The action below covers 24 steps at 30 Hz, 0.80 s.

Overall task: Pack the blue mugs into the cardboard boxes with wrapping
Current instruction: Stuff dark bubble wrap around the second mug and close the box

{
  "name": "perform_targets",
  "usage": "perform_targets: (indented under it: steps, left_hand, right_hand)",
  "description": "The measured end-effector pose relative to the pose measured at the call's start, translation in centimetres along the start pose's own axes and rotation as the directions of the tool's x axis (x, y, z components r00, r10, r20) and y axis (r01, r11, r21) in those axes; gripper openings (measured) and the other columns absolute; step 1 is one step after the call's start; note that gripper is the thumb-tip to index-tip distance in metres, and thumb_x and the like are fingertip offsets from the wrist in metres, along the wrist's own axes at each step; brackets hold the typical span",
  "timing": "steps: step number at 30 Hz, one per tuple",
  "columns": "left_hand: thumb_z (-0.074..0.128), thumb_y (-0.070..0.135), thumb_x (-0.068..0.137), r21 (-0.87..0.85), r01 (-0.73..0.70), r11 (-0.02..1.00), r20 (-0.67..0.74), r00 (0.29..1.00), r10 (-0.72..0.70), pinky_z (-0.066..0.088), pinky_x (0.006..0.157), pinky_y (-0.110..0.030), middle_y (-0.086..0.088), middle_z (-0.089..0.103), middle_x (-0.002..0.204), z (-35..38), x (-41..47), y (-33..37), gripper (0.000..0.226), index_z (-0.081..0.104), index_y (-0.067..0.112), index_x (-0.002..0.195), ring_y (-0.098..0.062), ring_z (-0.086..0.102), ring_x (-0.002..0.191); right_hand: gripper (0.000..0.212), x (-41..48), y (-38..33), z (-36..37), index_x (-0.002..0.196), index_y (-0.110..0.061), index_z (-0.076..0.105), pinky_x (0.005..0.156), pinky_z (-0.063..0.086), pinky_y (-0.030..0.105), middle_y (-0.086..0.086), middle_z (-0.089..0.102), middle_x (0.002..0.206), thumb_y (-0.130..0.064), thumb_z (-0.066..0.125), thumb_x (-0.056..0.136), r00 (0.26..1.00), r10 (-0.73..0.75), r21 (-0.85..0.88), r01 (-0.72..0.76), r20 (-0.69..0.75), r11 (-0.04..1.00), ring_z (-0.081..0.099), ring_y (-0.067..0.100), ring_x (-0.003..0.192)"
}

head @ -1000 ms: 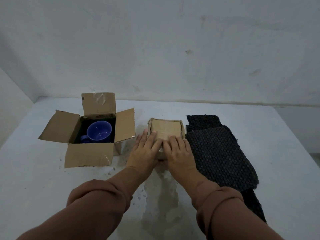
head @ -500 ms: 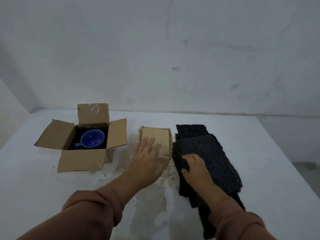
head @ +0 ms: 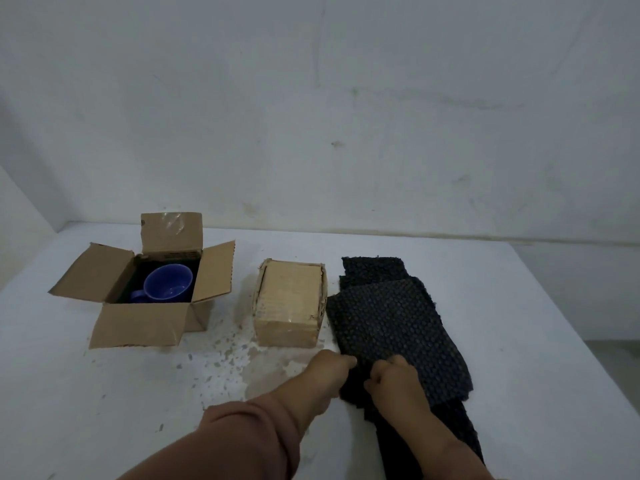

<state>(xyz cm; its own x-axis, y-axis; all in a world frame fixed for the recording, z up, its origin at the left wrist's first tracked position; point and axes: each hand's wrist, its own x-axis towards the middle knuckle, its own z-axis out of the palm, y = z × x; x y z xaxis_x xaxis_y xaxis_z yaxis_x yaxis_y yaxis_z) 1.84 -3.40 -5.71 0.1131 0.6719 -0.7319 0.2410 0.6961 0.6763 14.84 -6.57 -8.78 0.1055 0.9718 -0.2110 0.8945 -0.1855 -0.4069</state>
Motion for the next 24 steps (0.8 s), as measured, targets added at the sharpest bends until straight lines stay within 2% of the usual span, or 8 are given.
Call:
perform_targets:
  steps: [3, 6, 8, 10, 14, 17, 20, 24]
  left_hand:
    - [0.057, 0.044, 0.090, -0.077, -0.041, 0.996, -0.014, 0.999, 0.040, 0.047, 0.084, -0.031, -0.012, 0.058, 0.124, 0.4, 0.2, 1.1, 0.057, 0.050, 0.002, 0.128, -0.026, 0.057, 0.104]
    - [0.067, 0.059, 0.068, 0.001, -0.156, 0.988, -0.097, 0.983, 0.155, 0.051, 0.093, -0.038, -0.008, 0.060, 0.121, 0.8, 0.6, 2.0, 0.076, 0.053, 0.008, 0.122, -0.029, 0.059, 0.108]
    - [0.066, 0.052, 0.068, 0.052, -0.186, 0.981, -0.112, 0.975, 0.191, 0.051, 0.095, -0.041, -0.010, 0.061, 0.122, 0.9, 0.4, 3.0, 0.070, 0.055, 0.008, 0.122, -0.030, 0.060, 0.107]
    - [0.055, 0.039, 0.088, 0.196, -0.202, 0.960, -0.128, 0.965, 0.229, 0.045, 0.102, -0.039, -0.016, 0.057, 0.130, 0.9, -0.6, 4.0, 0.051, 0.053, 0.005, 0.126, -0.033, 0.055, 0.116]
    - [0.032, 0.033, 0.102, 0.391, -0.262, 0.883, -0.162, 0.924, 0.346, 0.040, 0.102, -0.035, -0.020, 0.054, 0.133, 0.4, -2.1, 5.2, 0.045, 0.052, 0.000, 0.126, -0.032, 0.050, 0.122]
    - [0.040, 0.035, 0.100, 0.147, -0.322, 0.935, -0.121, 0.933, 0.340, 0.040, 0.105, -0.037, -0.013, 0.051, 0.138, -1.2, -4.1, 6.2, 0.046, 0.048, 0.007, 0.135, -0.030, 0.049, 0.125]
    - [0.042, 0.034, 0.099, -0.172, -0.354, 0.919, -0.065, 0.935, 0.348, 0.049, 0.096, -0.045, -0.009, 0.065, 0.119, -4.7, -6.8, 7.4, 0.037, 0.057, 0.012, 0.124, -0.029, 0.060, 0.109]
    - [0.040, 0.023, 0.101, -0.486, -0.358, 0.797, -0.067, 0.925, 0.374, 0.052, 0.075, -0.034, -0.013, 0.068, 0.108, -11.9, -10.7, 8.4, 0.029, 0.061, 0.006, 0.109, -0.028, 0.064, 0.098]
  right_hand:
    - [0.031, 0.2, 0.2, -1.5, 0.056, -0.027, 0.045, 0.072, 0.044, 0.026, -0.001, 0.047, 0.088, -0.024, 0.066, 0.079, 0.999, 0.018, 0.243, -0.008, -0.041, 0.970, 0.053, 0.020, 0.088]
    - [0.026, -0.3, -0.1, -2.3, 0.056, -0.030, 0.044, 0.071, 0.041, 0.024, -0.004, 0.050, 0.082, -0.027, 0.065, 0.072, 0.980, -0.139, 0.266, 0.173, -0.141, 0.948, 0.051, 0.018, 0.084]
    - [0.019, -0.7, -0.6, -2.3, 0.058, -0.021, 0.050, 0.070, 0.042, 0.026, -0.005, 0.049, 0.079, -0.037, 0.056, 0.066, 0.952, -0.245, 0.247, 0.286, -0.185, 0.926, 0.051, 0.017, 0.081]
    - [0.028, -0.7, -0.9, -2.1, 0.064, -0.011, 0.056, 0.070, 0.044, 0.031, -0.002, 0.051, 0.080, -0.038, 0.051, 0.066, 0.926, -0.306, 0.231, 0.355, -0.222, 0.906, 0.052, 0.019, 0.079]
    - [0.033, -1.0, -1.7, -2.6, 0.068, -0.007, 0.058, 0.072, 0.044, 0.028, 0.001, 0.056, 0.081, -0.039, 0.051, 0.073, 0.912, -0.307, 0.326, 0.388, -0.272, 0.862, 0.053, 0.014, 0.080]
    - [0.040, -0.8, -2.3, -3.9, 0.069, -0.011, 0.060, 0.071, 0.041, 0.018, 0.001, 0.057, 0.079, -0.048, 0.049, 0.078, 0.926, -0.154, 0.455, 0.309, -0.346, 0.835, 0.052, 0.005, 0.080]
    - [0.029, 0.3, -2.9, -5.5, 0.075, -0.016, 0.060, 0.075, 0.038, 0.009, 0.004, 0.058, 0.090, -0.045, 0.054, 0.077, 0.903, 0.015, 0.525, 0.237, -0.430, 0.817, 0.050, 0.002, 0.086]
    - [0.015, 1.6, -6.9, -7.9, 0.085, -0.016, 0.053, 0.082, 0.047, 0.037, 0.007, 0.059, 0.098, -0.028, 0.063, 0.085, 0.984, 0.131, 0.829, 0.030, -0.124, 0.558, 0.057, 0.022, 0.092]
